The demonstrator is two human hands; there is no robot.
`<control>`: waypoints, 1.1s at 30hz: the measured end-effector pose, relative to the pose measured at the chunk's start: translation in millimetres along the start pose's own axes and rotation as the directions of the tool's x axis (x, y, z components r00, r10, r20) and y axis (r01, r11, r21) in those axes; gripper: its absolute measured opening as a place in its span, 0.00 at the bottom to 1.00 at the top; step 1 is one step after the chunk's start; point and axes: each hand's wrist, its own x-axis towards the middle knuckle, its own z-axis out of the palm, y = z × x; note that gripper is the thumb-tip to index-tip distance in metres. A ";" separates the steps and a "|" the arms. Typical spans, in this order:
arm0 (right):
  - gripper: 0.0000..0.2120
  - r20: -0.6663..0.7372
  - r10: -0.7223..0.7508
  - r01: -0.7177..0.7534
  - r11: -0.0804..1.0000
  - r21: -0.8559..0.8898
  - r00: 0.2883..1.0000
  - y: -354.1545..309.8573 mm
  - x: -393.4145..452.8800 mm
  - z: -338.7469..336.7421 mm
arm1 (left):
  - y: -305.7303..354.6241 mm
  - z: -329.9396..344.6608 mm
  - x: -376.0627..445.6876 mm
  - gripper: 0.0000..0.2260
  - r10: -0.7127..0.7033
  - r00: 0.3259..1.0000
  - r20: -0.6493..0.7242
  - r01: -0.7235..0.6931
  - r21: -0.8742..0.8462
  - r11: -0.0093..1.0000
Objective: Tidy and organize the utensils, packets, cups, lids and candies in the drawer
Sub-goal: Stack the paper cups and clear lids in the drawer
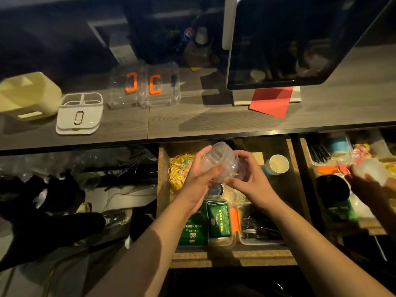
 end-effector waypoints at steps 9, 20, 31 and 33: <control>0.29 0.055 0.020 -0.014 0.993 -0.115 0.998 -19.3 -9.6 3.8 | 14.5 -14.7 -10.4 0.38 0.116 0.978 -0.176 -0.105 0.071 0.992; 0.33 -0.131 -0.086 0.098 0.991 0.090 0.988 -48.3 -17.0 13.2 | 20.3 -31.7 -28.9 0.42 0.164 0.986 0.021 -0.140 0.638 0.757; 0.36 0.101 0.057 -0.045 0.992 -0.116 0.993 -46.8 -36.2 33.7 | 21.1 -26.9 -39.3 0.41 0.231 0.961 0.151 -0.276 0.525 0.805; 0.40 0.105 0.062 -0.046 0.988 -0.149 0.993 -49.0 -35.5 33.7 | 21.5 -27.2 -40.2 0.41 0.234 0.959 0.159 -0.283 0.558 0.780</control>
